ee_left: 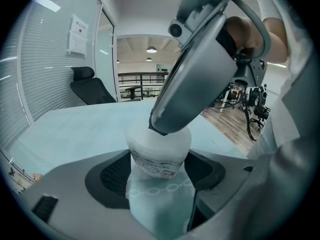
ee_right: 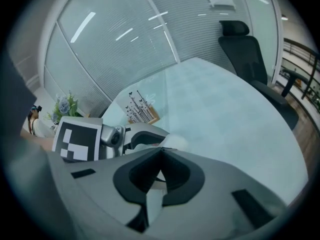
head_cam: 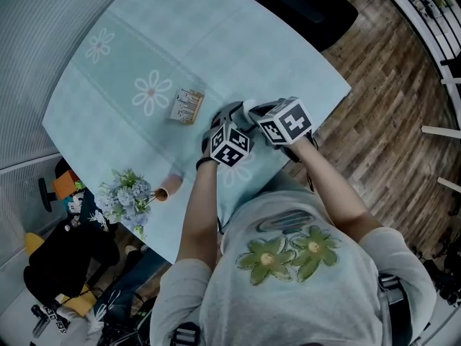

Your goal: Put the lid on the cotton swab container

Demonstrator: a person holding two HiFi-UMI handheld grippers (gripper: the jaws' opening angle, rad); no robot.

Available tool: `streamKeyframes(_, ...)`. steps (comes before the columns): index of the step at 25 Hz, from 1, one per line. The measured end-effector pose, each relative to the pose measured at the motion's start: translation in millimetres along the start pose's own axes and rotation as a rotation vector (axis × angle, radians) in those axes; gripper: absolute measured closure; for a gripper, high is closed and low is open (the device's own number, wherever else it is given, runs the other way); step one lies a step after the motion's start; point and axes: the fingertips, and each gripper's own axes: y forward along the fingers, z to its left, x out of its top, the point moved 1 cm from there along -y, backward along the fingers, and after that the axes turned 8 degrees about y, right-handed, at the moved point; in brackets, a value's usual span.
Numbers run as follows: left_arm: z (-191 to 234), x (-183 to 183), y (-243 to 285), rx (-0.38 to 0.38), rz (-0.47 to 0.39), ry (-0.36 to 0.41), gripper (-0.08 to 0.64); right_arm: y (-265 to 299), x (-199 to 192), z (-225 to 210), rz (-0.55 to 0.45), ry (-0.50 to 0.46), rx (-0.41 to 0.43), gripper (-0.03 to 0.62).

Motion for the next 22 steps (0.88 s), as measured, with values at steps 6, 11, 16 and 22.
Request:
streamKeyframes(6, -2.2, -0.9, -0.5, 0.001, 0.012, -0.051, 0.229, 1.0, -0.1, 4.2, -0.025, 0.021, 0.065, 0.594)
streamKeyframes(11, -4.7, -0.9, -5.7, 0.027, 0.024, -0.11, 0.245, -1.5, -1.5, 3.4, -0.13, 0.003, 0.042, 0.594)
streamKeyframes(16, -15.1, -1.1, -18.9, 0.058, 0.017, -0.144, 0.295, -5.9, -4.4, 4.6, -0.244, -0.022, 0.043, 0.594)
streamKeyframes(22, -21.8, 6.9, -44.7, 0.104, -0.039, -0.191, 0.332, -22.3, -6.3, 5.8, -0.366, -0.072, -0.015, 0.594)
